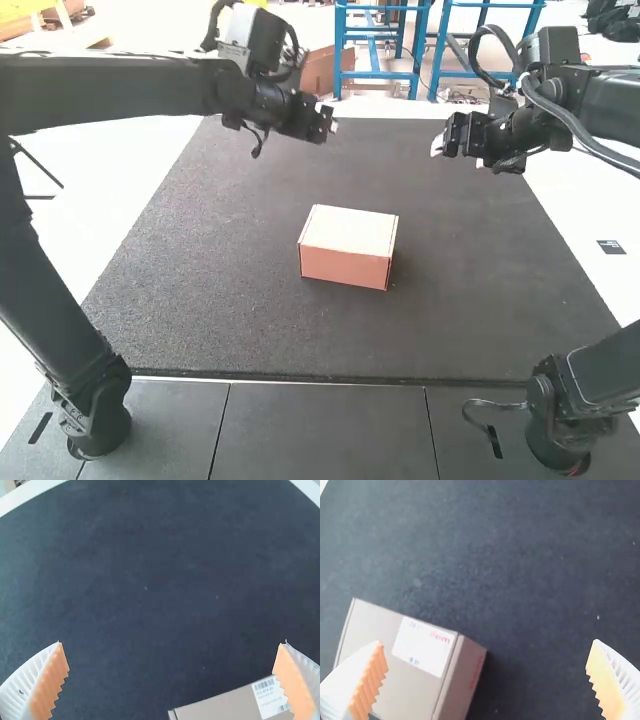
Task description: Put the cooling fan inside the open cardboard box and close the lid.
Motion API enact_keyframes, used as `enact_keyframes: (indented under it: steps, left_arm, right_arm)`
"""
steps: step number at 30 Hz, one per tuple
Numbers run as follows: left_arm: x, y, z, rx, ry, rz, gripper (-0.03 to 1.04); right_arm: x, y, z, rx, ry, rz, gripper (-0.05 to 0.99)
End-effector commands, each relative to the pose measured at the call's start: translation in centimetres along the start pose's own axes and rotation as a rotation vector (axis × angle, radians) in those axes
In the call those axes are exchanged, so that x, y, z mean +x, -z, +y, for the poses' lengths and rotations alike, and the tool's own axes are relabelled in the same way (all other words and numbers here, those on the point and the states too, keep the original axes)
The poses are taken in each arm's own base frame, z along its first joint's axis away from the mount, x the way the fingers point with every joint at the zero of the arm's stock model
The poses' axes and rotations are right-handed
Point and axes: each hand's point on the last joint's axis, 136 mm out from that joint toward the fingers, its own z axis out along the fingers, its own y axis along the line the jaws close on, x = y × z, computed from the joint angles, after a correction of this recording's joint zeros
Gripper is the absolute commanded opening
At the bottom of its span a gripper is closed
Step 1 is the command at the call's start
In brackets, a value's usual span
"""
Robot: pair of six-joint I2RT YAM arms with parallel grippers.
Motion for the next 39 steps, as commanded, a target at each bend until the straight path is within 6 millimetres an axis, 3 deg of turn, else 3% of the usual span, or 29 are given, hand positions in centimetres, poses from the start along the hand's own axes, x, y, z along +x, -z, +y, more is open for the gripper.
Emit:
enact_keyframes:
  steps: [1,5,10,15,23,31,39]
  left_arm:
    - [-2.0,2.0,1.4,-0.011,0.036,-0.1,0.97]
    - [-4.4,4.8,1.5,0.002,0.041,-0.283,0.97]
    - [-2.1,5.9,2.0,-0.017,0.016,-0.316,0.97]
    - [-0.4,8.1,3.6,-0.06,0.027,-0.363,0.97]
    - [1.8,12.4,6.1,-0.116,0.049,-0.515,0.97]
    - [6.5,12.6,7.1,-0.156,0.057,-0.508,0.97]
    - [10.2,13.7,6.3,-0.136,0.021,-0.497,0.97]
  right_arm:
    - [-1.6,1.9,0.7,-0.03,0.038,-0.086,0.91]
    - [-2.6,2.8,0.8,-0.023,0.101,-0.156,0.91]
    - [-3.1,3.9,-0.3,0.067,0.246,-0.234,0.91]
    - [-1.8,4.4,-1.0,0.099,0.253,-0.262,0.91]
    - [-1.1,6.9,-1.0,0.116,0.275,-0.468,0.91]
    - [1.1,7.9,-2.8,0.191,0.216,-0.569,0.91]
    - [3.2,8.3,-3.1,0.188,0.222,-0.634,0.91]
